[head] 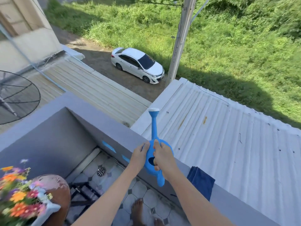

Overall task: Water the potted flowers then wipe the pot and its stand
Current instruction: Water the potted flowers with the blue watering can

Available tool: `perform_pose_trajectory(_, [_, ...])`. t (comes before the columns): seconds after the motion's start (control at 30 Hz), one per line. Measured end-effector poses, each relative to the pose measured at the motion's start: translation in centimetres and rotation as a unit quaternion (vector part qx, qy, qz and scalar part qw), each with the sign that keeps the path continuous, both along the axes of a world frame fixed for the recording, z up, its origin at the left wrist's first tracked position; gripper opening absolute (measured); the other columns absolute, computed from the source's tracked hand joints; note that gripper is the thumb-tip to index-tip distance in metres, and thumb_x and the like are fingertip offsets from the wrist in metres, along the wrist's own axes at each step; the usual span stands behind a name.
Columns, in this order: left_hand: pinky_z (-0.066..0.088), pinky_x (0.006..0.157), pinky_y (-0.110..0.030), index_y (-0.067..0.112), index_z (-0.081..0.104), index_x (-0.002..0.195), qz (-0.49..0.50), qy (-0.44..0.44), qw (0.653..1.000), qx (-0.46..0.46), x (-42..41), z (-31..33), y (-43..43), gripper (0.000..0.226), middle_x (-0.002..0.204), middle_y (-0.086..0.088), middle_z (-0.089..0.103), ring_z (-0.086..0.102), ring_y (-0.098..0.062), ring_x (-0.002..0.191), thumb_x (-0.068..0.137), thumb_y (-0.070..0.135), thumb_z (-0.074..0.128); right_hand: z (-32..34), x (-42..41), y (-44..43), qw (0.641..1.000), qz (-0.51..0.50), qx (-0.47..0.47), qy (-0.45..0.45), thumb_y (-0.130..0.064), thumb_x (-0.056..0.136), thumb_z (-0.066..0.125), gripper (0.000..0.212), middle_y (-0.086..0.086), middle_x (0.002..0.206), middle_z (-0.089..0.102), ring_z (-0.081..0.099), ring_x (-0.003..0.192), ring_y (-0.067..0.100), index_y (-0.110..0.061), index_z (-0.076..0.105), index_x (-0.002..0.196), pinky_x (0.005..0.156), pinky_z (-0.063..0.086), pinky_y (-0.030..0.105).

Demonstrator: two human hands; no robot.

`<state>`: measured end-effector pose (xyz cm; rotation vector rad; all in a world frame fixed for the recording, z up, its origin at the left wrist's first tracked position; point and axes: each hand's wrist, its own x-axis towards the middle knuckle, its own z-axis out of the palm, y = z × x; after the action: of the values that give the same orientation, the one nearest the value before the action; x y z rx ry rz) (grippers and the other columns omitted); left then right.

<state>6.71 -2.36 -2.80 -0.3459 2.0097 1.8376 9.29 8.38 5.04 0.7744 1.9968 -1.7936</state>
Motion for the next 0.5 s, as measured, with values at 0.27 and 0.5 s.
perform_pose_trajectory(0.27, [0.048,0.065,-0.029,0.017,0.068,0.092,0.221,0.060,0.973,0.014,6.8,1.8,-5.0,0.034,0.077,-0.001,0.064,0.058,-0.011,0.068,0.099,0.045,0.051,3.0,1.6,-4.8,0.978,0.211,-0.001,0.004,-0.044,0.106,0.039,0.032,0.002,0.067,0.030,0.024,0.041,0.012,-0.016,0.044,0.092,0.037,0.025,0.022])
perform_pose_trajectory(0.5, [0.049,0.073,-0.034,0.018,0.071,0.100,0.365,0.093,0.926,-0.011,13.7,5.3,-11.8,0.029,0.086,0.002,0.073,0.065,-0.016,0.079,0.097,0.041,0.054,6.0,4.5,-12.2,0.929,0.365,-0.042,0.031,-0.041,0.106,0.042,0.037,0.000,0.060,0.036,0.029,0.033,0.012,-0.015,0.049,0.080,0.036,0.026,0.021])
